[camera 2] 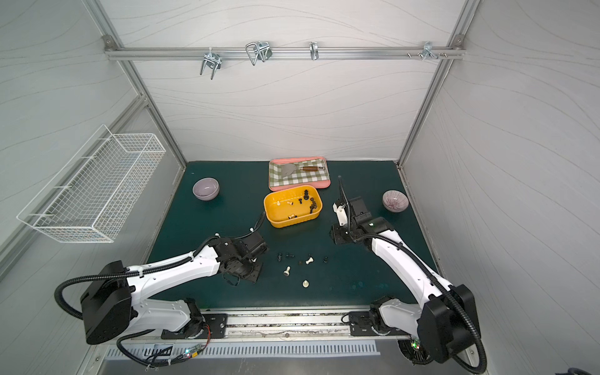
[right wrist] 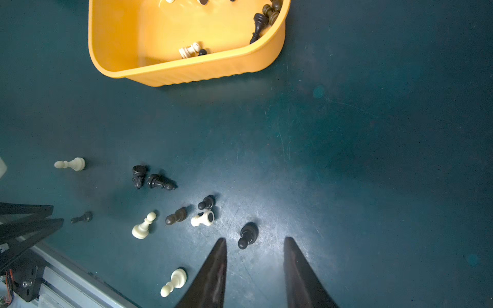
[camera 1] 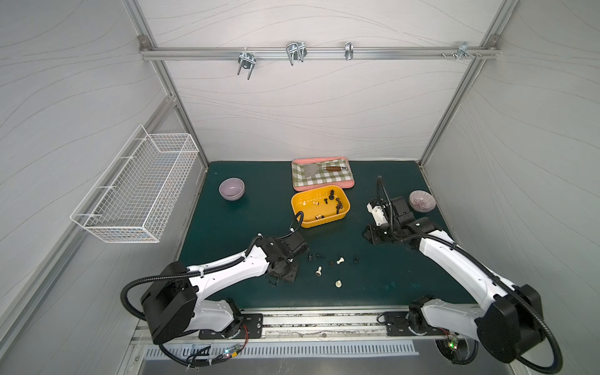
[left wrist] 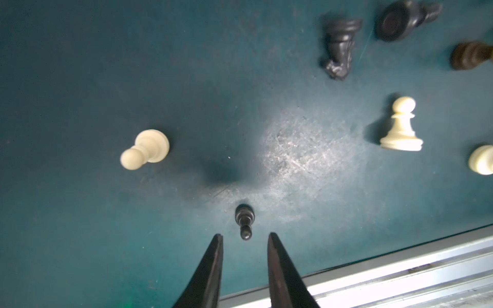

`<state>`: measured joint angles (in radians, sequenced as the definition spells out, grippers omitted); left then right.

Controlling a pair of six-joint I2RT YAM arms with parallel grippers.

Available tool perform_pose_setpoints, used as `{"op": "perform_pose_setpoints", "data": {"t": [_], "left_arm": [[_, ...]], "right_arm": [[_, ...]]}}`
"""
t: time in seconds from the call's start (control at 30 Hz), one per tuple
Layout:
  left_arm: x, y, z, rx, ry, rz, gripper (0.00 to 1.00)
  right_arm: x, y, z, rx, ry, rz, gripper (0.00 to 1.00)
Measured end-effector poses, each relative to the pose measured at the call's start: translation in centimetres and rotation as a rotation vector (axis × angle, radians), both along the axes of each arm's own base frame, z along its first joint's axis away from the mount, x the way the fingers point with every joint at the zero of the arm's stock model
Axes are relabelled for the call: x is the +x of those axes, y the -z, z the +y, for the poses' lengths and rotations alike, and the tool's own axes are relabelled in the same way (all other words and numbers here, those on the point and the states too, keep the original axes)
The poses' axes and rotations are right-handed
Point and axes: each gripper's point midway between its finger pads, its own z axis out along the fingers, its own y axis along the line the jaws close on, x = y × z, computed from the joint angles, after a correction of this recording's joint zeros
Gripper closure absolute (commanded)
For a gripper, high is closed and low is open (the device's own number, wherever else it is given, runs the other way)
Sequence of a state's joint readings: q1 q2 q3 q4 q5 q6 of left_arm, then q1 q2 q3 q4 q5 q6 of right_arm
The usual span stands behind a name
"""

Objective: Put the chess pieces into the storage box
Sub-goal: Pick up the chess piece at the center of the board.

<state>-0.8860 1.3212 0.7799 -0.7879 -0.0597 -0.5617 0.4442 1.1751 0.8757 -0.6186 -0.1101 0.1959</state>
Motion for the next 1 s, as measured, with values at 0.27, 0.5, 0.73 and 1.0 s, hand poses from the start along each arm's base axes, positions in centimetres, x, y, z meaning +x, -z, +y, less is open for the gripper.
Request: {"op": "perform_pose_setpoints", "data": {"t": [0.27,0.5,0.73,1.0], "left_arm": [[-0.9,1.0,0.0,0.021,0.022,0.033,0.71],[-1.2,1.9,0.3,0.042,0.023,0.055,0.72],[-1.2,2.5,0.0,0.042,0.027,0.065,0.76],[-1.2,2.8,-0.3,0.035,0.036,0.073,0.84]], "right_arm": [[0.0,0.0,0.0,0.0,0.0,0.0,0.62],[0.0,0.0,0.0,-0.001,0.0,0.001,0.62],[0.0,0.0,0.0,-0.002,0.0,0.002,0.62],[0.0,0.0,-0.1,-0.003,0.001,0.002,0.62]]}}
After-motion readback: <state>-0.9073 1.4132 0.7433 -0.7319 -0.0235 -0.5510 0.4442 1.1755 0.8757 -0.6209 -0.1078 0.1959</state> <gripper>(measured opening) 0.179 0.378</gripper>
